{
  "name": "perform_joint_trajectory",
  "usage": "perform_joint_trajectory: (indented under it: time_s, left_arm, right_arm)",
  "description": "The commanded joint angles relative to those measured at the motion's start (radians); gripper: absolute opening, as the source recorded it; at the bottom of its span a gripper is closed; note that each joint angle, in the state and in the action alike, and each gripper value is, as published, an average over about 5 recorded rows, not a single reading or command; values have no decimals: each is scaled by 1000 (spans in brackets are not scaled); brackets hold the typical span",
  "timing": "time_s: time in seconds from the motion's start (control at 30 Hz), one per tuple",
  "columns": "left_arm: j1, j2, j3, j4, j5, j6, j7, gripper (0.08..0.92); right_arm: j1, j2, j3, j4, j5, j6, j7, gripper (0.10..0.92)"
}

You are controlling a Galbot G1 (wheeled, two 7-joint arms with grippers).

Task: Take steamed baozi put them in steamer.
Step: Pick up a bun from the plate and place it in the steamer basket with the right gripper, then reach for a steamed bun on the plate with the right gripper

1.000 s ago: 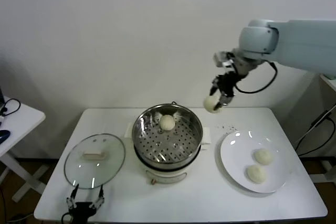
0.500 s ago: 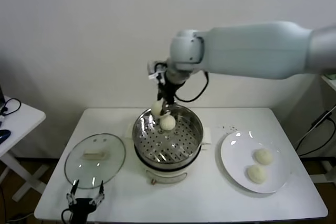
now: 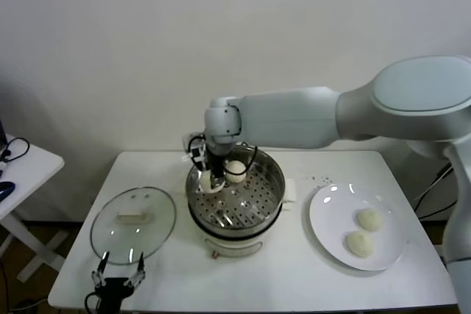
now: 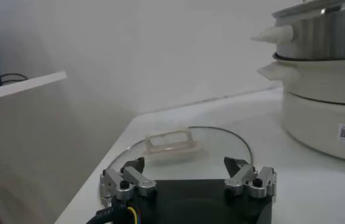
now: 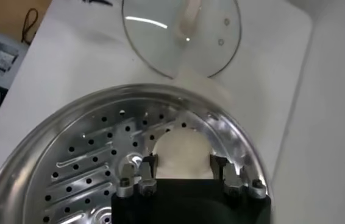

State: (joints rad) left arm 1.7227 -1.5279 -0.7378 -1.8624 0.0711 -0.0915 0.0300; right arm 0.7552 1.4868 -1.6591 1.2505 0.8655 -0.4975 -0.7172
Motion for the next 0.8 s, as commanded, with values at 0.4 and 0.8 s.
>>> perform_joint_trajectory:
  time_s: [0.4,0.8]
  left_arm:
    - [-1,-6,-4,6,2,-1,-2,823]
    - [10,-1,-3,4,4,-1,-4,823]
  right_arm:
    - [26,-35,-6,14,-26,71,-50,741]
    - [552,-541,-340,351,-76,340,-377,823]
